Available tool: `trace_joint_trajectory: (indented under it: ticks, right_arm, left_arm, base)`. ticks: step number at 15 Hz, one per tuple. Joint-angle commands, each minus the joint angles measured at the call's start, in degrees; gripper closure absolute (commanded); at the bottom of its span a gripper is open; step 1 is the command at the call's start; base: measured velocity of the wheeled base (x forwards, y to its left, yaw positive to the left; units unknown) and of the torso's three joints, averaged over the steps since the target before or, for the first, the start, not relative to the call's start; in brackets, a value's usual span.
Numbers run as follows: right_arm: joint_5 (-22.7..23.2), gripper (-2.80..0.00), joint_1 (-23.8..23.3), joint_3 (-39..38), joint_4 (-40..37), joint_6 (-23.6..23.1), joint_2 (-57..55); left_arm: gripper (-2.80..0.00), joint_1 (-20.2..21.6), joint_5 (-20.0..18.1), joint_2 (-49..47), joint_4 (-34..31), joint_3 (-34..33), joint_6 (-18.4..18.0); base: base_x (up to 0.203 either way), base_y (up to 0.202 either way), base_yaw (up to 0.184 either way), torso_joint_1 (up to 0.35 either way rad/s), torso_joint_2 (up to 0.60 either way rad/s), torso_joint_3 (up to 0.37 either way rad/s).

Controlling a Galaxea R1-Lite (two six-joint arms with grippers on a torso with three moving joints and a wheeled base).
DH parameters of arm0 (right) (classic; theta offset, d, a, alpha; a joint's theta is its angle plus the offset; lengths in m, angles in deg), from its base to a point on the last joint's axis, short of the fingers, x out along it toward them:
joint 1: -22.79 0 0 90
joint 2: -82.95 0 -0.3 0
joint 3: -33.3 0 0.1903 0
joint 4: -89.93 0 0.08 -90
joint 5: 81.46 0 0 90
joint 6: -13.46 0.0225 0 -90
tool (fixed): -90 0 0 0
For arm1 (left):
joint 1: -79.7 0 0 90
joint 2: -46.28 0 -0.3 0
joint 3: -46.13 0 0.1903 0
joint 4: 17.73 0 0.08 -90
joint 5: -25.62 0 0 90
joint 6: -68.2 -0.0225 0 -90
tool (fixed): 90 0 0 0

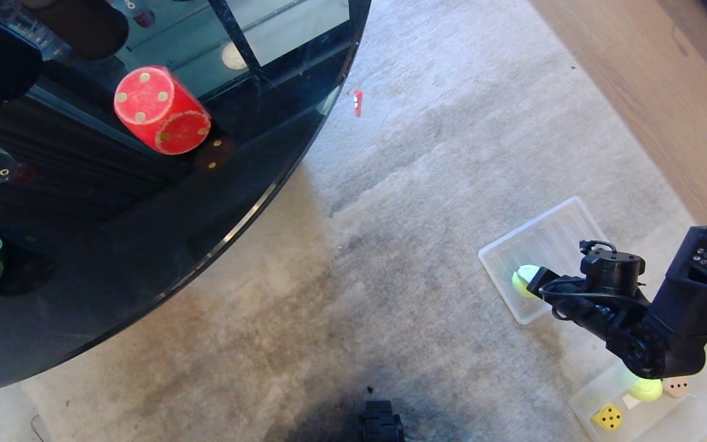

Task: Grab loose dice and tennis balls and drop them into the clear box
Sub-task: Pick up the ball on the lid, then put the ball in the box

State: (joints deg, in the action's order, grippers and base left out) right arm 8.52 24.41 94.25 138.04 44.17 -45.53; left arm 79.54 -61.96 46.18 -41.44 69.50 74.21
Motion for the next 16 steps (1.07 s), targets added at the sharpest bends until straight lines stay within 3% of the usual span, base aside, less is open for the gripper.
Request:
trace_joint_trajectory:
  ticks: [1,6,12,16]
  right_arm:
    - [0.0,0.00,0.0,-4.1,-0.7,-0.1,11.2]
    - [-0.1,0.00,0.2,-12.5,-14.4,-3.7,43.5]
    - [-0.1,0.00,0.3,-16.0,-51.7,-8.5,89.7]
    - [-0.6,0.00,-0.2,-19.5,-74.1,-10.4,110.6]
  left_arm:
    - [0.00,0.0,0.0,0.0,0.0,0.0,0.1]
    - [0.00,0.0,0.0,0.0,0.0,0.0,0.1]
    - [0.00,0.0,0.0,0.0,0.0,0.0,0.1]
    - [0.00,0.0,0.0,0.0,0.0,0.0,0.1]
  base:
    - [0.000,0.000,0.000,0.000,0.00,0.000]
    - [0.000,0.000,0.000,0.000,0.00,0.000]
    - [0.000,0.000,0.000,0.000,0.00,0.000]
    - [0.000,0.000,0.000,0.000,0.00,0.000]
